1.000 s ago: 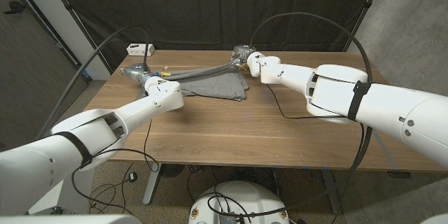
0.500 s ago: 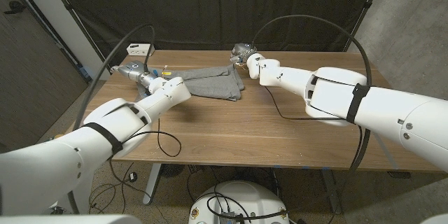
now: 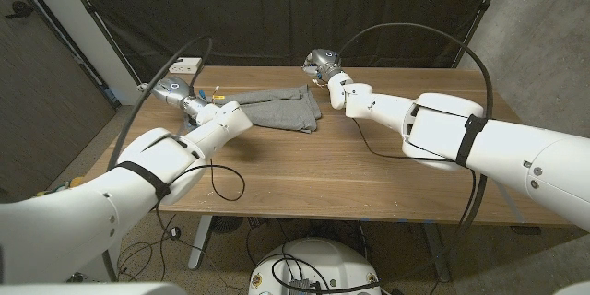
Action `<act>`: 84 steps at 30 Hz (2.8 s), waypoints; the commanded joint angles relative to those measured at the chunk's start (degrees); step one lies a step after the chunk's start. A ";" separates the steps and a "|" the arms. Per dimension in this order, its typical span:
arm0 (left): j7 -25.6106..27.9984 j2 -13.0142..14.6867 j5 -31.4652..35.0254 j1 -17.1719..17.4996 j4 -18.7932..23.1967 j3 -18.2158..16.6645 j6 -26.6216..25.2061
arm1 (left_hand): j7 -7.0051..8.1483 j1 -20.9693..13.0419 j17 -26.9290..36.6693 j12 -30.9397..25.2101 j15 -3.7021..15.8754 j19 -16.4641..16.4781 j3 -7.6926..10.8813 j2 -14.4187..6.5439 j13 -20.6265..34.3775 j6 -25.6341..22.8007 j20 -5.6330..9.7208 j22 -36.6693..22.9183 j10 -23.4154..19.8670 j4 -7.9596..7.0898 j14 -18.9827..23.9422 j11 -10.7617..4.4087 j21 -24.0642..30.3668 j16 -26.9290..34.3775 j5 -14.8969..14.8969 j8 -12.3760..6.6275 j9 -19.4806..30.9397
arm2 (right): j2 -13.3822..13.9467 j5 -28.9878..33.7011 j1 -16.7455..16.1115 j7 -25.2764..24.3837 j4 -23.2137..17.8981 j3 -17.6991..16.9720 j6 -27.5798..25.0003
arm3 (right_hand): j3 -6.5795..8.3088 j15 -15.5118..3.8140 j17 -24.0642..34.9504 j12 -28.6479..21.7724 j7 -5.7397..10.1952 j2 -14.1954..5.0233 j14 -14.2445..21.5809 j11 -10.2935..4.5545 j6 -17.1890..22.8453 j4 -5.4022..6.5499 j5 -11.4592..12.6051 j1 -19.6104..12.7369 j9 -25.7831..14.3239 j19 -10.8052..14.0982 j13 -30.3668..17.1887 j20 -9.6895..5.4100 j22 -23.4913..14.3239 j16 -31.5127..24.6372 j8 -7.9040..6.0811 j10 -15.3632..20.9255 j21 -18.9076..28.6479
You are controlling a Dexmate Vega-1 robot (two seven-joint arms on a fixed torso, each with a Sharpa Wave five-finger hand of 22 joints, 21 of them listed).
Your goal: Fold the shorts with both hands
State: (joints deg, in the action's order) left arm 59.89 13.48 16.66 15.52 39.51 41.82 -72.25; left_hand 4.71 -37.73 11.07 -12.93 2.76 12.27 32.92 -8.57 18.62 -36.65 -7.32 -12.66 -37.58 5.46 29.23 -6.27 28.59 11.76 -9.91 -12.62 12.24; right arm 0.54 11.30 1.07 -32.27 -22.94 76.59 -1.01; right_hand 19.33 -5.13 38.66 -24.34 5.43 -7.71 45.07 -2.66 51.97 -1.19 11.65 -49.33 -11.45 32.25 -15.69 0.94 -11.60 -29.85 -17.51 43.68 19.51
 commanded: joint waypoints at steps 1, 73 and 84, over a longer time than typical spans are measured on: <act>-10.29 12.81 0.49 7.55 28.62 5.81 -5.10 | 0.30 1.05 -0.13 -0.50 3.06 0.10 -1.05 1.53 -0.15 -1.45 0.55 -0.14 -1.25 0.05 -0.10 -0.09 0.36 0.01 0.10 -0.59 0.04 | 5.75 5.62 -4.33 -14.54 -8.46 -3.63 5.72 | 1.03 -4.75 -1.53 1.31 -0.97 -0.24 -2.12 1.24 -0.52 0.08 -0.28 0.01 0.09 0.29 0.18 0.70 -0.11 2.25 0.59 -1.06 0.51; -65.15 48.31 -7.73 17.47 68.23 0.67 20.58 | 3.60 21.26 -0.87 1.68 -6.54 -16.22 -17.15 15.47 -7.33 45.73 -3.33 1.52 35.67 -2.27 -33.13 4.24 -9.05 -1.39 -3.92 2.09 -2.04 | 26.79 22.22 -31.83 21.94 -60.99 -23.45 0.98 | 1.58 -0.44 -23.81 14.17 1.66 0.25 -37.84 0.58 -35.11 6.75 -0.87 24.86 0.72 -20.20 4.52 1.16 1.42 19.91 7.95 -30.47 -8.72; -69.57 47.98 -0.92 15.13 68.97 4.35 17.60 | 1.76 15.11 -0.93 1.08 -7.28 -14.75 -18.92 18.44 -7.44 44.88 -4.67 1.73 35.29 1.77 -32.63 3.87 -9.61 -1.06 -7.53 1.40 -2.02 | 26.21 22.10 -32.22 23.91 -60.37 -22.26 0.44 | 1.40 -0.54 -24.50 14.18 1.53 0.14 -39.07 0.64 -36.15 7.05 -0.81 25.82 0.76 -21.29 4.56 1.15 1.44 19.86 7.68 -31.67 -8.89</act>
State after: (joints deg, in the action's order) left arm -4.85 61.49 9.75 32.97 107.92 42.72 -52.27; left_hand 7.13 -21.02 10.13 -11.54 -4.13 -2.73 14.20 9.70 11.17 8.15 -11.39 -10.92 -2.04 6.38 -3.63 -1.85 19.39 10.39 -16.50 -10.85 10.12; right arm 27.30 33.25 -30.82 -10.42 -83.97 53.17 -0.24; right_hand 20.79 -2.16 14.09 -10.15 6.93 -7.56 6.31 -2.06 16.22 5.71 10.63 -24.13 -10.66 11.02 -11.18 2.05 -10.13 -9.74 -9.93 12.56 10.79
